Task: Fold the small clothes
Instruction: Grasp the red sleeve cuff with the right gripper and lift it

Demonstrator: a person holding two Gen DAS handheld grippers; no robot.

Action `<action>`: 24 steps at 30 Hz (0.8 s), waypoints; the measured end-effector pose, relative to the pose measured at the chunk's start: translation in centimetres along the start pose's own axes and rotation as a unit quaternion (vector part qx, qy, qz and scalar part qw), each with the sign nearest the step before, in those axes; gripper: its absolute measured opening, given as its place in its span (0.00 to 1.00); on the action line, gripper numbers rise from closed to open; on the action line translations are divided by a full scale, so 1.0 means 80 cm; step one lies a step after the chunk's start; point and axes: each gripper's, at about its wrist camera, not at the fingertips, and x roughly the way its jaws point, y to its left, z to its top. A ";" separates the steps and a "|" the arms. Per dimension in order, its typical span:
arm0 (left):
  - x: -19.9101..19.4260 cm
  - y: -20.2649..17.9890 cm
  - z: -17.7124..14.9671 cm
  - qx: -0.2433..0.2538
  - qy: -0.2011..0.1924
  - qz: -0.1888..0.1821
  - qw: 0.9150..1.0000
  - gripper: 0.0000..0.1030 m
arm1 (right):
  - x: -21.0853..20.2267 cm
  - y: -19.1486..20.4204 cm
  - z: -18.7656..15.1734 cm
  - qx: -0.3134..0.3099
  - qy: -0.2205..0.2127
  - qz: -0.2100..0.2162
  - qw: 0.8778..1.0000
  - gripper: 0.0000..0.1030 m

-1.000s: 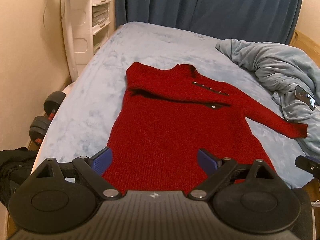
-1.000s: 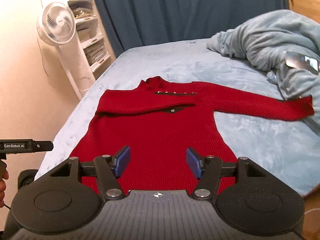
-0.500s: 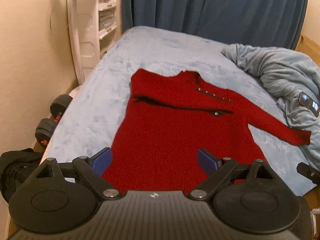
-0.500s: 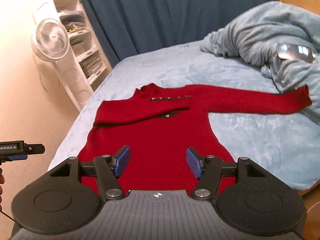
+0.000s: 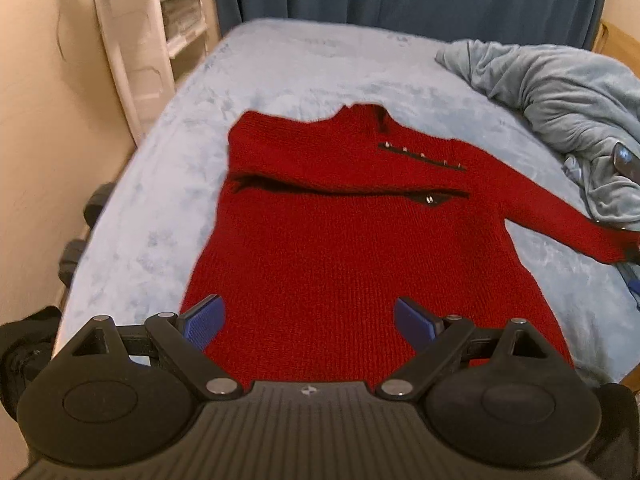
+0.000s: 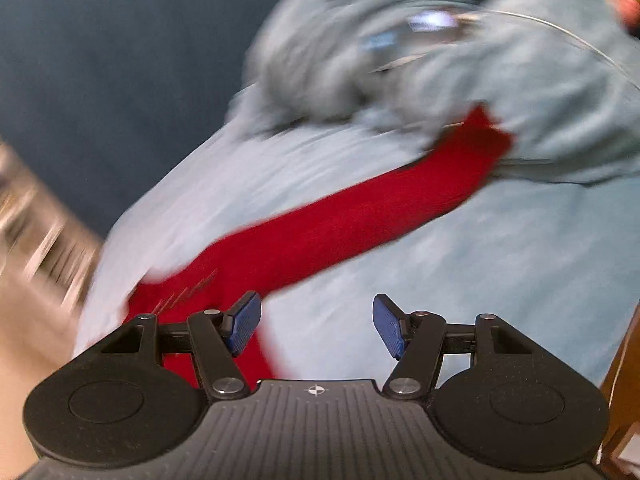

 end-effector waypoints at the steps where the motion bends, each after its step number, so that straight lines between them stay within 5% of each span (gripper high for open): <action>1: 0.007 0.000 0.003 -0.003 0.009 -0.004 1.000 0.92 | 0.026 -0.018 0.013 0.017 -0.006 -0.028 0.999 0.62; 6: 0.037 0.004 0.017 -0.020 0.034 0.011 0.999 0.92 | 0.124 -0.091 0.055 0.095 0.001 -0.113 0.989 0.62; 10: 0.051 0.005 0.026 -0.023 0.047 0.023 0.998 0.92 | 0.163 -0.140 0.077 0.210 -0.021 -0.133 0.968 0.63; 12: 0.055 0.005 0.029 -0.026 0.050 0.026 0.998 0.92 | 0.177 -0.142 0.087 0.221 -0.033 -0.117 0.968 0.71; 13: 0.056 0.004 0.031 -0.024 0.050 0.027 0.998 0.92 | 0.183 -0.137 0.093 0.211 -0.024 -0.105 0.972 0.58; 15: 0.057 0.005 0.036 -0.015 0.040 0.041 0.998 0.92 | 0.197 -0.121 0.104 0.167 0.010 -0.051 0.985 0.09; 21: 0.053 0.031 0.059 -0.028 0.002 0.067 0.997 0.92 | 0.158 -0.064 0.118 0.113 -0.030 0.017 0.993 0.08; 24: 0.052 0.057 0.068 -0.055 -0.007 0.078 0.995 0.92 | 0.167 -0.024 0.128 0.055 -0.027 -0.032 0.998 0.08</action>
